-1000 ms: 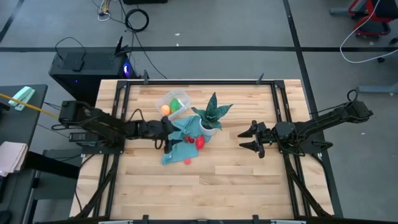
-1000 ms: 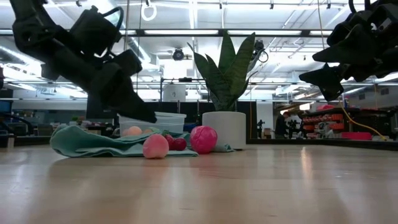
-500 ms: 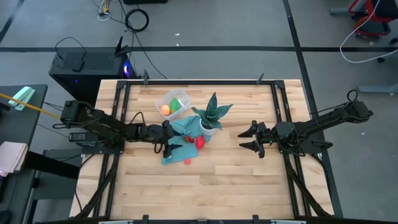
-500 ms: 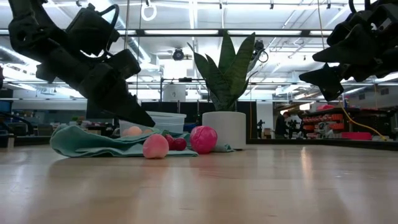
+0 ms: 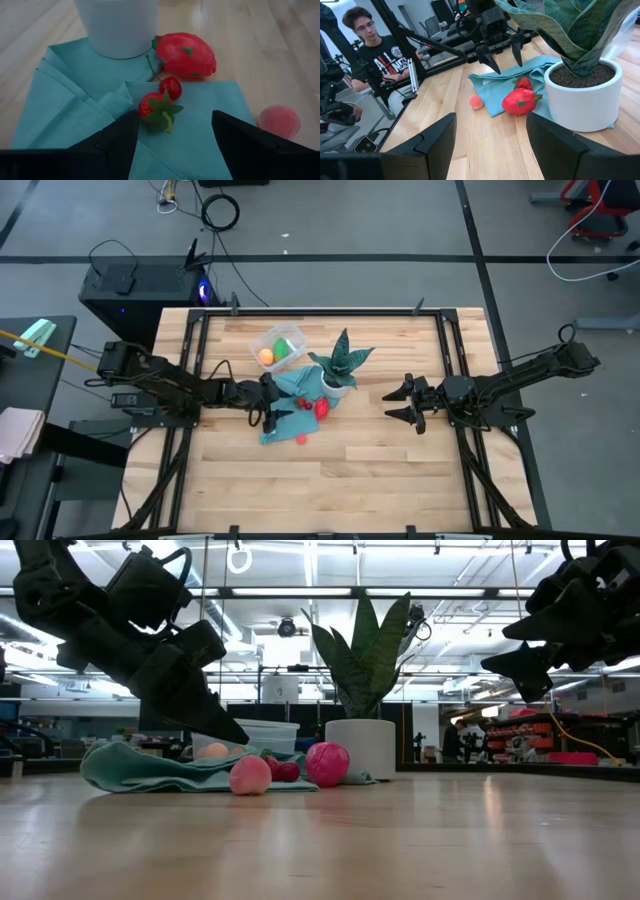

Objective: Pick and placing Produce into tupperware
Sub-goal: Put the strawberry into the transparent bin

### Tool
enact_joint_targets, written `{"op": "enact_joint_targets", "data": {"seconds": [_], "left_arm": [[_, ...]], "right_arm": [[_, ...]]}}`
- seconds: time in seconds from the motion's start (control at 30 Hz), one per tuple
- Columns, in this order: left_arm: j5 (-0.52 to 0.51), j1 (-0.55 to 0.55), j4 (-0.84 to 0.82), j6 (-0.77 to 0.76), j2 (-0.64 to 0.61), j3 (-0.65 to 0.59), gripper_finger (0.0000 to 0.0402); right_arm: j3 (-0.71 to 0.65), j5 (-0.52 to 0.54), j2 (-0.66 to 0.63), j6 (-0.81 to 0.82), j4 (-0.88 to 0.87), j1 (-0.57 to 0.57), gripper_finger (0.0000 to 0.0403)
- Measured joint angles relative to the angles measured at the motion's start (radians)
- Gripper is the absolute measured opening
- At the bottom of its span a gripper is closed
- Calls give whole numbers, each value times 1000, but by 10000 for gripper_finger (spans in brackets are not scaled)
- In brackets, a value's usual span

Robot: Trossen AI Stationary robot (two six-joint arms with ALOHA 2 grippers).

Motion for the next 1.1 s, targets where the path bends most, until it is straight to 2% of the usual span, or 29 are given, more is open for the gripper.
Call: {"op": "enact_joint_targets", "data": {"seconds": [0.23, 0.53, 0.83, 1.1], "left_arm": [[0, 0, 0, -1, 0, 0, 223], [0, 0, 4, -1, 5, 0, 223], [0, 0, 112, -3, 162, 4, 219], [0, 0, 132, 0, 184, 24, 204]], "right_arm": [[0, 0, 0, 0, 0, 0, 246], [0, 0, 0, 0, 0, 0, 246], [0, 0, 0, 0, 0, 0, 246], [0, 0, 0, 0, 2, 0, 246]]}}
